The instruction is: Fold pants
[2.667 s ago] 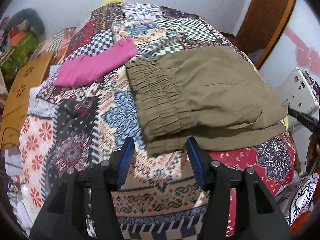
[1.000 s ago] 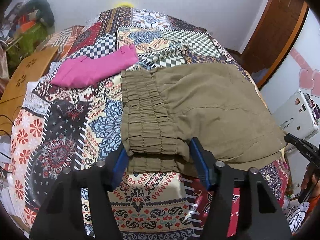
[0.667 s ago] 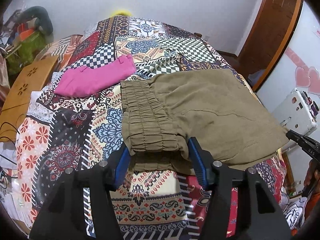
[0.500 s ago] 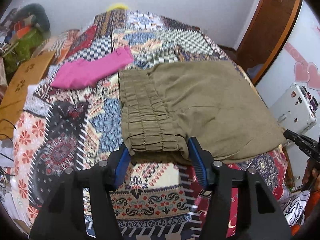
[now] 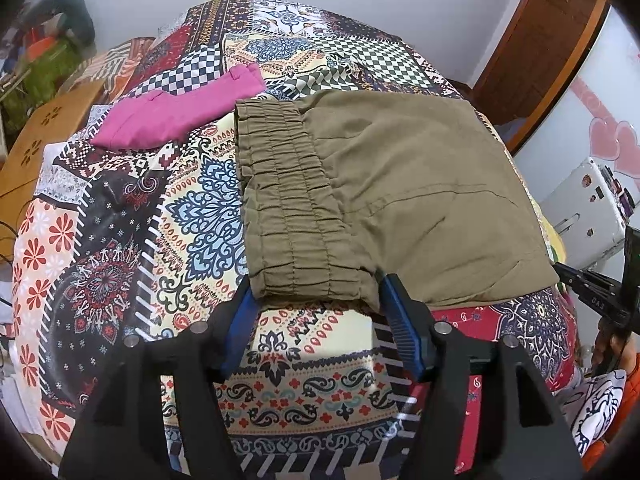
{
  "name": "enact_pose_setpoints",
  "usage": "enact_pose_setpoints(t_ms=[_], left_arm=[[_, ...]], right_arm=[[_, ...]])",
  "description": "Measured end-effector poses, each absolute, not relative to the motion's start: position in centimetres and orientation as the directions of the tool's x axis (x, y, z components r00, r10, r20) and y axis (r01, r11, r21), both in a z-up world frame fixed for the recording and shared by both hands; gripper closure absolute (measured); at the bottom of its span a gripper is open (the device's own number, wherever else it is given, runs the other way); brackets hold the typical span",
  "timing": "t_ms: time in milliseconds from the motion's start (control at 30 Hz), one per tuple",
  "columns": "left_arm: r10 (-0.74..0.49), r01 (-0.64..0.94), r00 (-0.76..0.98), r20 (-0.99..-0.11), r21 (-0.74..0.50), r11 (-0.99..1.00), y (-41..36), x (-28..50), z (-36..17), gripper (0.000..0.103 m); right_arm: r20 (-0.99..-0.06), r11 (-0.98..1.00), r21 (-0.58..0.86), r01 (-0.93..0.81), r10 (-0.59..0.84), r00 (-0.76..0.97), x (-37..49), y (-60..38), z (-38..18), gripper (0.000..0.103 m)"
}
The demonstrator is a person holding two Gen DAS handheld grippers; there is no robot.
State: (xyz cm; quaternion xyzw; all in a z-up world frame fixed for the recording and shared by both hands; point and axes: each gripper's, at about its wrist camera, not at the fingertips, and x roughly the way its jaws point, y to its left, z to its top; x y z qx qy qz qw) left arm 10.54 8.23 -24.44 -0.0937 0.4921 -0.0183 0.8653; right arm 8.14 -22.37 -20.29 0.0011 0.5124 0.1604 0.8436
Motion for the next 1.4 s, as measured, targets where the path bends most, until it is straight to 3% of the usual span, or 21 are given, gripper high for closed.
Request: enact_pose_setpoints(t_ms=[67, 133, 200, 267, 600, 867, 967, 1033, 1400], left_arm=[[-0.117, -0.079, 0.512, -0.851, -0.183, 0.98, 8.8, 10.5, -24.1, 0.031], [-0.126, -0.094, 0.515, -0.848, -0.202, 0.975, 9.4, 10.4, -23.4, 0.031], [-0.124, -0.101, 0.534, -0.836, -0.208, 0.973, 10.0, 10.4, -22.6, 0.031], [-0.086, -0.117, 0.554, -0.828, -0.18, 0.977, 10.6, 10.6, -21.5, 0.031], [0.023, -0.158, 0.61, -0.792, -0.093, 0.983, 13.1, 15.8, -18.6, 0.03], [0.007, -0.167, 0.561, -0.828, -0.105, 0.98, 14.1, 21.9, -21.2, 0.03], [0.005, -0.158, 0.541, -0.841, -0.096, 0.983, 13.8, 23.5, -22.4, 0.03], [0.004, -0.154, 0.521, -0.854, -0.089, 0.984, 13.7, 24.6, -23.4, 0.03], [-0.01, -0.161, 0.49, -0.872, -0.102, 0.982, 14.0, 27.3, -25.9, 0.03]], right_arm=[[-0.866, 0.949, 0.186, -0.255, 0.281, 0.414, 8.3, -22.8, -20.1, 0.092], [-0.871, 0.954, 0.192, -0.229, 0.273, 0.408, 8.6, -23.3, -19.8, 0.084], [-0.868, 0.96, 0.199, -0.195, 0.265, 0.421, 8.9, -24.1, -19.1, 0.069], [-0.852, 0.961, 0.21, -0.179, 0.27, 0.449, 9.3, -24.7, -18.1, 0.065], [-0.786, 0.963, 0.178, -0.203, 0.264, 0.559, 14.4, -25.0, -14.6, 0.063], [-0.747, 0.953, 0.142, -0.268, 0.281, 0.602, 19.9, -23.4, -13.7, 0.062], [-0.734, 0.949, 0.12, -0.292, 0.283, 0.617, 22.3, -22.4, -13.9, 0.052], [-0.725, 0.943, 0.117, -0.313, 0.296, 0.622, 23.7, -21.9, -14.2, 0.052], [-0.786, 0.915, 0.115, -0.388, 0.322, 0.527, 31.4, -18.6, -18.5, 0.052]])
